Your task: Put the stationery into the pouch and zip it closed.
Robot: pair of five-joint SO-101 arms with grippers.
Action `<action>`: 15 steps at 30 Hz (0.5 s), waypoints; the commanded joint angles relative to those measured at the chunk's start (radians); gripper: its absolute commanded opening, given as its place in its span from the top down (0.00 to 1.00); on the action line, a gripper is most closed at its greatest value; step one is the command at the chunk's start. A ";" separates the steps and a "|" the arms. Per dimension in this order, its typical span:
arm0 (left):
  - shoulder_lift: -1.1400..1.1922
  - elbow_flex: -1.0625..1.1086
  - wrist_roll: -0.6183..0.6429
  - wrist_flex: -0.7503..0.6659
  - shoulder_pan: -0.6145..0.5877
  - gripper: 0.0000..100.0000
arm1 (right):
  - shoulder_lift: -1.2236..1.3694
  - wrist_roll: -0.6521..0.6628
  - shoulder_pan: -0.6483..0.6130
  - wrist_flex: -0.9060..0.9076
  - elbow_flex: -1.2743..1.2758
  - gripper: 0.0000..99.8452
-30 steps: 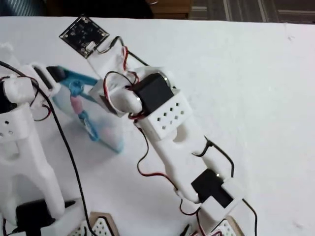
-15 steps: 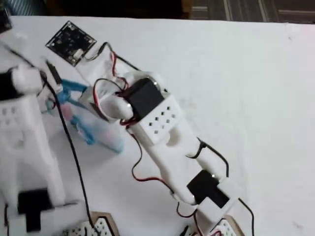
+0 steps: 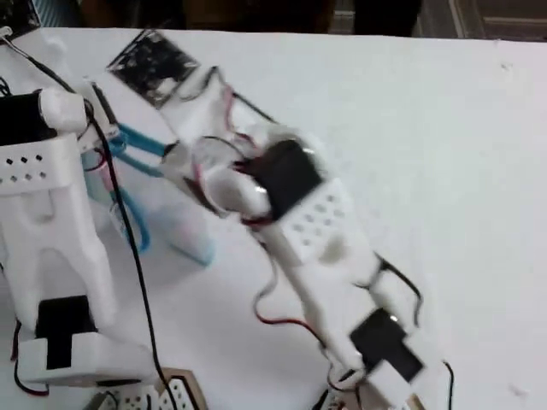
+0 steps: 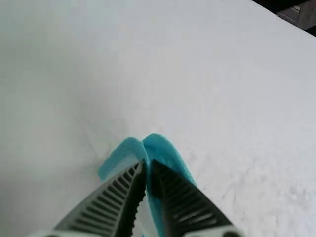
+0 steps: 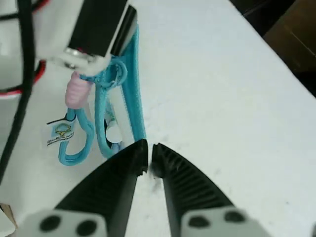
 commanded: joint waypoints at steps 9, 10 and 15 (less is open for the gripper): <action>0.064 0.009 0.009 0.008 -0.007 0.98 | -0.412 -0.068 -0.157 0.142 0.206 0.97; 0.062 0.009 0.009 0.008 -0.007 0.98 | -0.433 -0.106 -0.193 0.124 0.281 0.97; 0.062 0.009 0.005 0.009 -0.008 0.98 | -0.562 -0.141 -0.338 -0.101 0.763 0.98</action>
